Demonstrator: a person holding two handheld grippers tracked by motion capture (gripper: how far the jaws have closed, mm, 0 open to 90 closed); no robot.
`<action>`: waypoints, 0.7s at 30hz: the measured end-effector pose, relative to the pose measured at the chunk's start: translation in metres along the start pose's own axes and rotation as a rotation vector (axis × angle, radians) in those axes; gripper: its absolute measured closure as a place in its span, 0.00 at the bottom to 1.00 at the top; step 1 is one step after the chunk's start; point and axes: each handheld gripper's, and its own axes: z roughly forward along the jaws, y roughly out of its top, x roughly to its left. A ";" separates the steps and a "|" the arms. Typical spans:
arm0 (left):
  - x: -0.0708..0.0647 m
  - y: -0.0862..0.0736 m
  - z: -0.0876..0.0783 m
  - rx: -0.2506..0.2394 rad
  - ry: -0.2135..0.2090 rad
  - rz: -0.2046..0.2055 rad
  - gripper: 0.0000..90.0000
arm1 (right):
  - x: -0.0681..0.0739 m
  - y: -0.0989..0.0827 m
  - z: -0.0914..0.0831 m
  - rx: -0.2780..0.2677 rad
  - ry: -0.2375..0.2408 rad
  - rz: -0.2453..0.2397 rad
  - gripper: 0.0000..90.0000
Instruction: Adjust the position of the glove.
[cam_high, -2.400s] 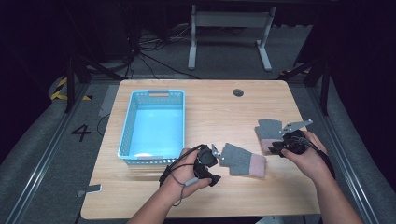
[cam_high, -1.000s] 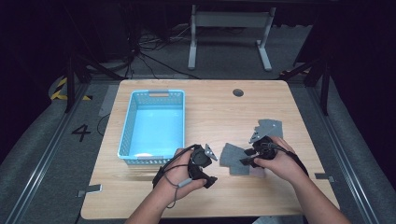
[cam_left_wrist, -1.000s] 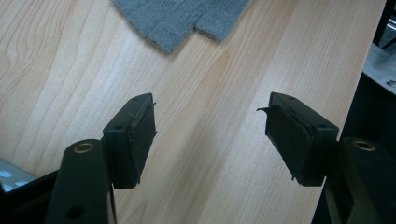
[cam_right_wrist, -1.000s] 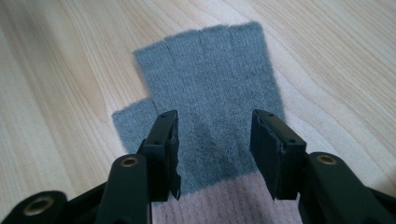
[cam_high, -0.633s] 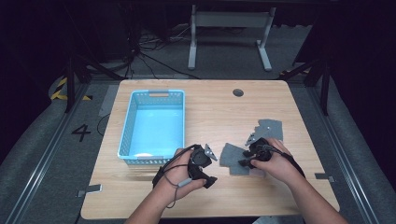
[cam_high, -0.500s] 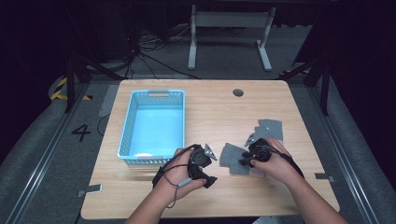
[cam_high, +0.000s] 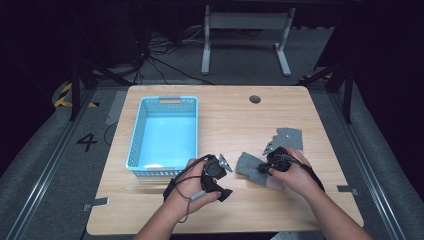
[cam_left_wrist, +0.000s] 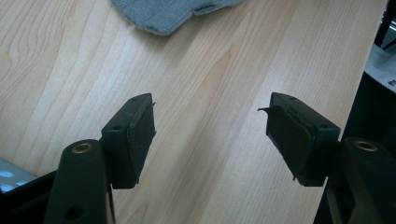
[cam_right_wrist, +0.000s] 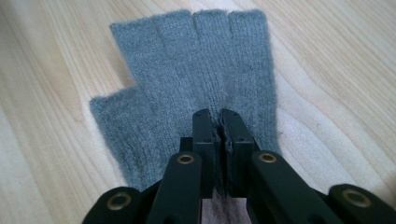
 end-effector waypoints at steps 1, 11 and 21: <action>0.000 0.000 0.000 -0.001 0.001 -0.002 0.37 | 0.001 0.001 -0.002 -0.007 0.010 -0.008 0.96; 0.001 -0.001 -0.003 -0.011 0.005 -0.010 0.37 | 0.018 0.014 -0.013 -0.041 0.094 -0.174 0.96; 0.001 -0.001 -0.003 -0.012 0.003 -0.009 0.37 | 0.022 0.017 -0.007 -0.025 0.148 -0.281 0.96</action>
